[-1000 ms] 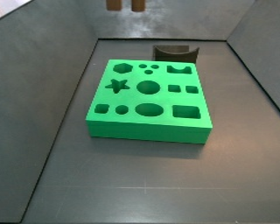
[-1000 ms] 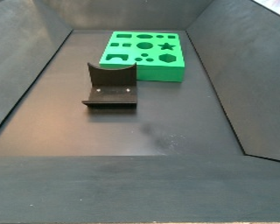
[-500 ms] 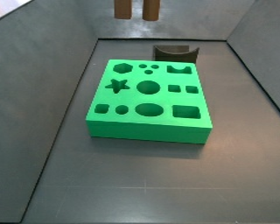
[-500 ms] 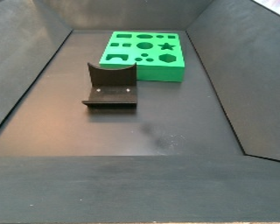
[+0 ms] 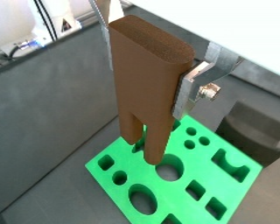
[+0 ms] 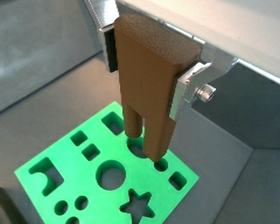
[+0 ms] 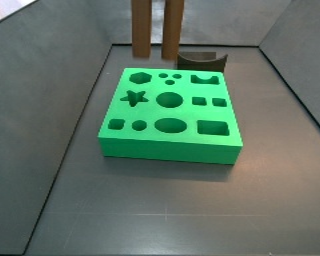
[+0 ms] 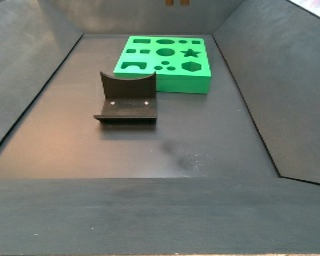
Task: Pick up the square-circle object. Move up. Rotate the square-circle object. Move to above the board. Insert the square-circle object.
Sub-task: Insert the square-circle object.
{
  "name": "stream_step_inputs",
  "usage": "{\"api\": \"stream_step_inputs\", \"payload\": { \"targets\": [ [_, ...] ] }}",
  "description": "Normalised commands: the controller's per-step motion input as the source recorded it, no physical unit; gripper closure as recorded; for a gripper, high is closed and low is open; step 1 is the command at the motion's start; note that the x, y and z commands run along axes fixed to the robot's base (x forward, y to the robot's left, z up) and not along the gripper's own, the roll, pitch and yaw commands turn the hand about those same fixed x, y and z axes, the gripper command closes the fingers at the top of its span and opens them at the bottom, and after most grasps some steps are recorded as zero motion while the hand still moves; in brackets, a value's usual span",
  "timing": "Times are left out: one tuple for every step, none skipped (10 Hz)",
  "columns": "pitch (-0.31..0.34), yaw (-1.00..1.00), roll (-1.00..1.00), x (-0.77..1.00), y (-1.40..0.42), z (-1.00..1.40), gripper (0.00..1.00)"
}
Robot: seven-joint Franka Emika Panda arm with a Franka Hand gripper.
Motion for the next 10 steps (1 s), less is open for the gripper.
{"api": "stream_step_inputs", "payload": {
  "targets": [
    [-0.047,-0.04,0.00,-0.06,-0.08,-1.00,1.00],
    [-0.061,-0.07,0.00,-0.09,-0.06,-1.00,1.00],
    [-0.103,-0.17,0.00,-0.17,-0.09,-1.00,1.00],
    [-0.116,-0.18,0.00,-0.18,-0.09,-1.00,1.00],
    [-0.186,-0.24,-0.04,-0.19,-0.08,-0.87,1.00],
    [-0.283,-0.19,-0.03,-0.38,-0.10,-0.71,1.00],
    [-0.299,-0.01,0.05,-0.43,-0.24,-0.54,1.00],
    [-0.274,0.04,0.13,-0.39,-0.19,-0.45,1.00],
    [-0.100,0.04,0.10,-0.15,-0.06,-0.21,1.00],
    [-0.037,0.00,0.01,0.00,0.00,0.00,1.00]
  ]
}}
